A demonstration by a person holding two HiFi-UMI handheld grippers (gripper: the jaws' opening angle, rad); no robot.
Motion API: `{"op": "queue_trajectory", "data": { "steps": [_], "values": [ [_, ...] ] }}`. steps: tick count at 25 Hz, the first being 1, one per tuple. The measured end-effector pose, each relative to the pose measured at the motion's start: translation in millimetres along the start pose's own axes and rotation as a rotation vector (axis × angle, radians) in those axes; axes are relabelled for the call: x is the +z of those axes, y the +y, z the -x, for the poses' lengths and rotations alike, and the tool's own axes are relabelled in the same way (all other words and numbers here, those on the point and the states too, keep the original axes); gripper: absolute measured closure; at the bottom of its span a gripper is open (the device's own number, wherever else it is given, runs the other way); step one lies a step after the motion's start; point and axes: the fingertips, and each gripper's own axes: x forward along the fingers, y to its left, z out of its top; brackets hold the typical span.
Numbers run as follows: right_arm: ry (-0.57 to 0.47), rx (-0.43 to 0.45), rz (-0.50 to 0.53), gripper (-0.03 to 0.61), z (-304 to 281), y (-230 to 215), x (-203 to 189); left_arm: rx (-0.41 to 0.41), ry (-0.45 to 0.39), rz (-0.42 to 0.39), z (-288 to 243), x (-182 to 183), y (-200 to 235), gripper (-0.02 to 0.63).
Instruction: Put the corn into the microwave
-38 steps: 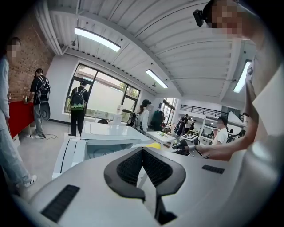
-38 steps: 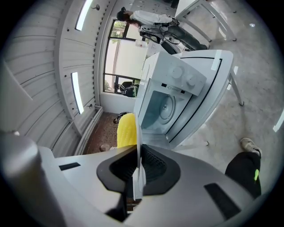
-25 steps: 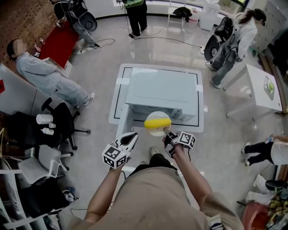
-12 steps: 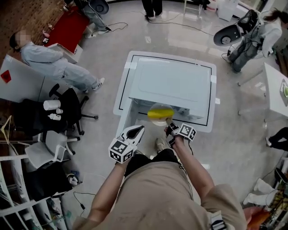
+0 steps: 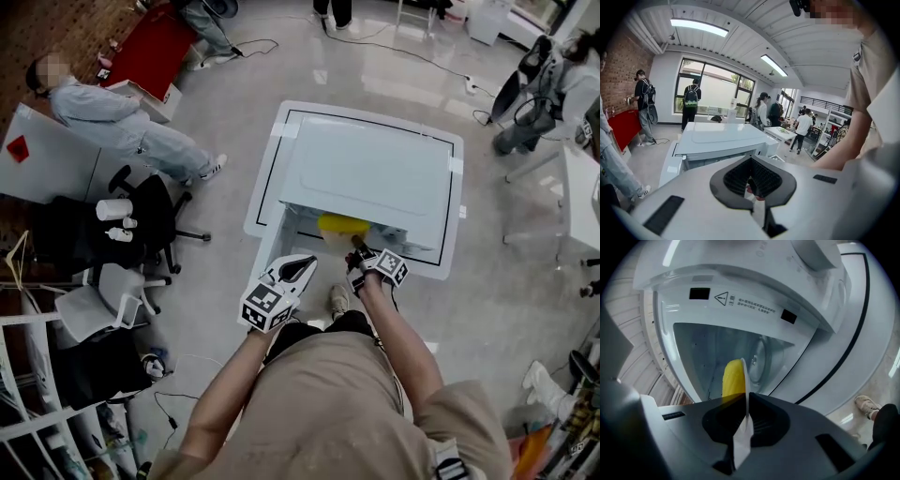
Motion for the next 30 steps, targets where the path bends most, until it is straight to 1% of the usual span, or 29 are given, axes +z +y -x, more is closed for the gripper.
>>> {"op": "queue_trajectory", "data": {
  "steps": [3,9,20,26,30],
  "values": [
    [-0.034,0.000,-0.024,0.557,-11,-6,7,-0.006,0.006,-0.003,-4,0,2,0.612],
    [-0.073,-0.013,-0.038,0.557,-31,-13,19,-0.019,0.018,0.002,-7,-3,0,0.612],
    [-0.106,-0.058,-0.066,0.557,-52,-31,29,-0.011,0.026,0.021,-5,-11,8,0.612],
    [-0.119,-0.056,-0.077,0.558,-55,-31,28,0.003,0.029,0.034,0,-14,13,0.612],
    [-0.134,-0.097,-0.077,0.557,-56,-30,27,0.003,0.032,0.040,1,-18,13,0.611]
  ]
}}
